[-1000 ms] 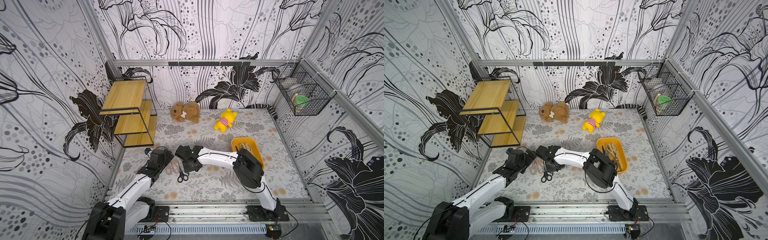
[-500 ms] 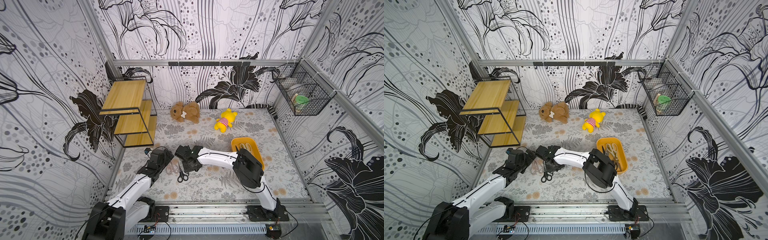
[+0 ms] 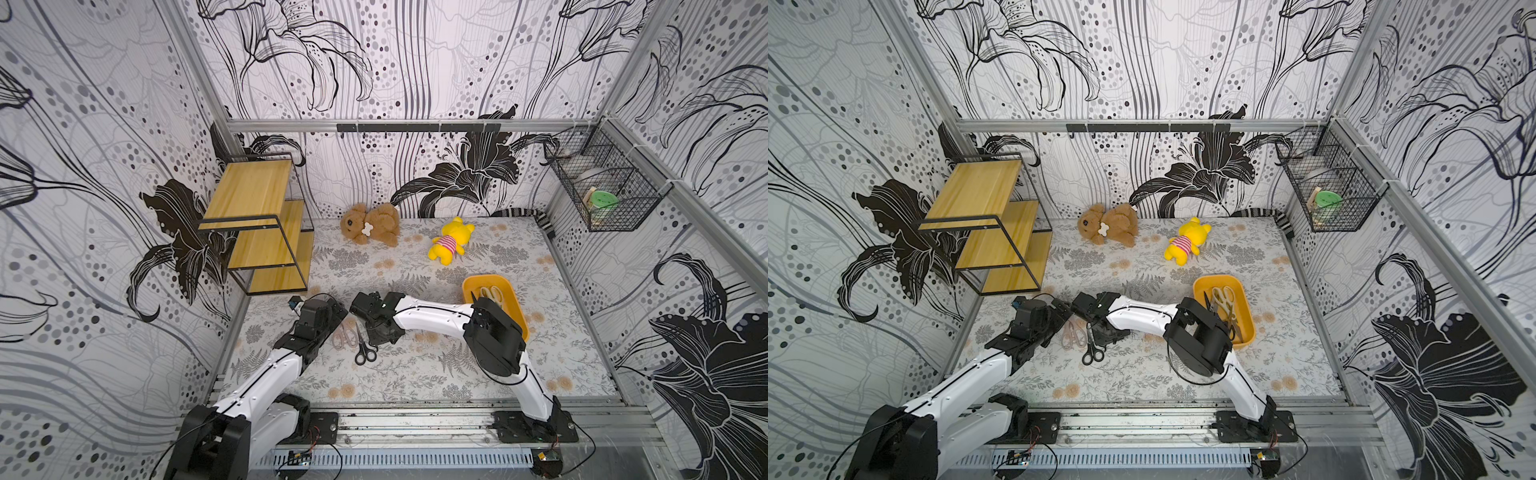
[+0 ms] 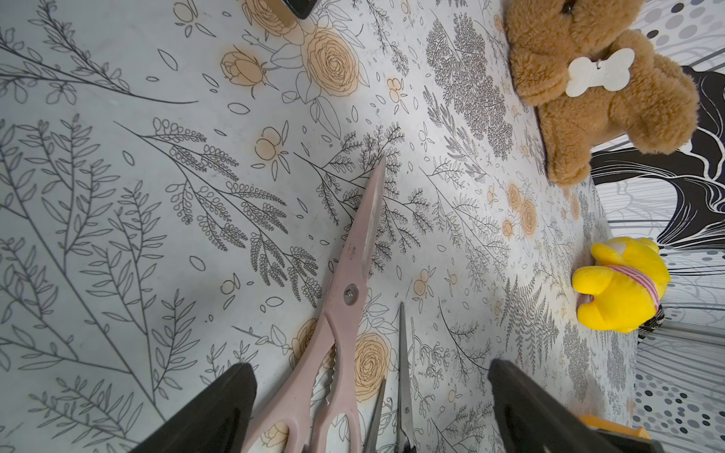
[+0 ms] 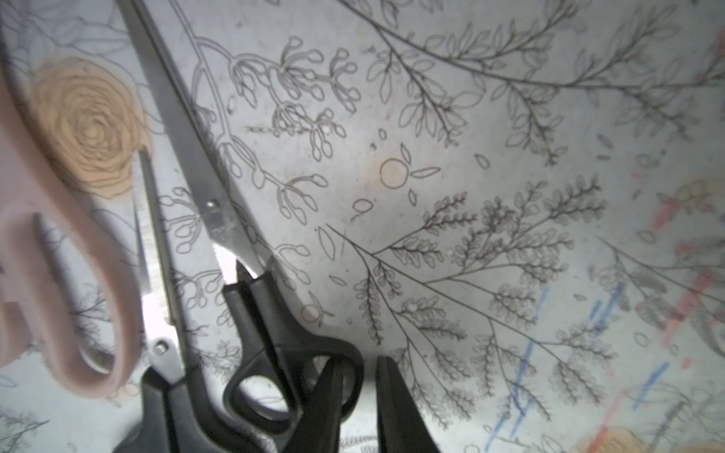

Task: Put the scissors into the storage box
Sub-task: Pick up the scissors from the center of the board.

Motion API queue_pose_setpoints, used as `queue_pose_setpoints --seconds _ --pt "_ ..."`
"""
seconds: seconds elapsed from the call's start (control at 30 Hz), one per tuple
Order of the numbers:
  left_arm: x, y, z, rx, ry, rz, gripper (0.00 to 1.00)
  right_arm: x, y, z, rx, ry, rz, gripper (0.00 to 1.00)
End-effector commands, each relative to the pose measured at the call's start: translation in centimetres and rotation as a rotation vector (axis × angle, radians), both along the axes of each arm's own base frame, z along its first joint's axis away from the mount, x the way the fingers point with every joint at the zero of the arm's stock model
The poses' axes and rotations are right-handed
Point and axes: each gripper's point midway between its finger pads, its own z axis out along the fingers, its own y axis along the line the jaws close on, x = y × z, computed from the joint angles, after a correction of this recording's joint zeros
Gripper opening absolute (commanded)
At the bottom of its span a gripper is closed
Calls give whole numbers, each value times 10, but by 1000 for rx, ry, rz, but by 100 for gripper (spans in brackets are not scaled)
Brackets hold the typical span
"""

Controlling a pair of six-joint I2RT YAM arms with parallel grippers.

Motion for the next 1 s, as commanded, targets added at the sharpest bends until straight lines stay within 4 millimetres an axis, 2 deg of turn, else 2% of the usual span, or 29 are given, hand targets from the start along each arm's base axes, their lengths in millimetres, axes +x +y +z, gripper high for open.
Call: queue_pose_setpoints --seconds 0.0,0.3,0.47,0.57,0.77,0.87,0.97 --pt "2 5 3 17 -30 15 97 -5 -9 -18 -54 38 -25 18" --pt "0 7 4 17 -35 23 97 -5 -12 -26 -55 57 -34 7" --pt "2 5 7 14 -44 15 97 3 -15 -12 -36 16 -51 0" --pt "6 2 10 7 -54 -3 97 13 -17 7 15 -27 -70 0" --pt "16 -12 21 -15 -82 -73 97 42 -52 46 98 -107 -168 0" --pt "22 -24 26 -42 -94 -132 98 58 -85 68 110 -161 -233 0" --pt "27 -39 29 -79 -100 -198 98 72 -131 83 92 -210 -311 0"
